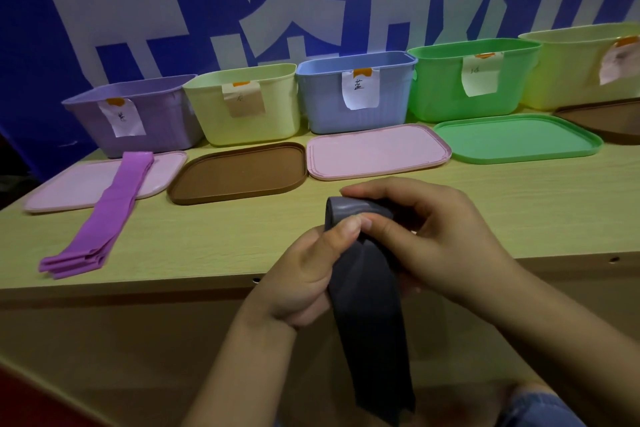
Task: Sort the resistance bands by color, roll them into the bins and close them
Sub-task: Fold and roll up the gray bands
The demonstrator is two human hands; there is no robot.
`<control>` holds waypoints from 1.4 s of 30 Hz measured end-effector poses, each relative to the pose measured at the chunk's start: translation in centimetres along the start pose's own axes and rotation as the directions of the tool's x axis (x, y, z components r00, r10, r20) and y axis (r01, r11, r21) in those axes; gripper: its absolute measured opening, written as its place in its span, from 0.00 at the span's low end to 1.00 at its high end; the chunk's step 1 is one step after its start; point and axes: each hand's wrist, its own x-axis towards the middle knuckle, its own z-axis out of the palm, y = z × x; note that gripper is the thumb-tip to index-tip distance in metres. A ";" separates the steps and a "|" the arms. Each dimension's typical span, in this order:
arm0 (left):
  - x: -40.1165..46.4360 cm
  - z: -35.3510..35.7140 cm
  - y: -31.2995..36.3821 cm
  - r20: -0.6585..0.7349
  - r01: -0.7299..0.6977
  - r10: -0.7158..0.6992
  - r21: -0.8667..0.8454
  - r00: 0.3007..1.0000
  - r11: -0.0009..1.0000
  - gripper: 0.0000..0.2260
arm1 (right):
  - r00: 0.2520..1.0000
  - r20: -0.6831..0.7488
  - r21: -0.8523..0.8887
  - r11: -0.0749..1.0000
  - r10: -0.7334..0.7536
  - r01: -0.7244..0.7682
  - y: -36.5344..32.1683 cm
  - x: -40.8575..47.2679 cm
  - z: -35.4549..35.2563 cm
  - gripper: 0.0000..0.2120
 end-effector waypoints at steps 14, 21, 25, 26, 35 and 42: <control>0.5 1.7 0.5 0.110 0.034 -0.066 0.272 0.992 0.962 0.12 | 0.976 -0.191 -0.006 0.994 -0.104 0.105 -0.1 0.9 -1.1 0.13; 0.0 1.9 0.5 0.044 -0.102 0.092 0.496 0.995 0.862 0.23 | 0.955 -0.195 -0.132 0.971 -0.225 0.201 0.5 0.3 -0.2 0.11; -0.4 1.5 0.5 0.006 -0.117 0.136 0.550 0.991 0.827 0.36 | 0.963 -0.161 -0.052 0.977 -0.214 0.208 0.3 -0.2 0.0 0.12; -0.4 1.4 0.5 -0.013 -0.115 0.148 0.559 0.989 0.821 0.37 | 0.968 -0.150 -0.015 0.979 -0.201 0.201 0.2 -0.3 0.1 0.12; -0.4 1.6 0.0 -0.088 -0.107 0.189 0.568 0.978 0.816 0.35 | 1.000 -0.012 0.274 0.962 -0.016 0.019 0.4 -0.1 0.1 0.13; -0.2 1.2 0.9 -0.112 -0.086 0.187 0.592 0.976 0.802 0.29 | 0.936 0.252 0.613 0.708 0.244 -0.350 -0.2 0.9 -1.1 0.14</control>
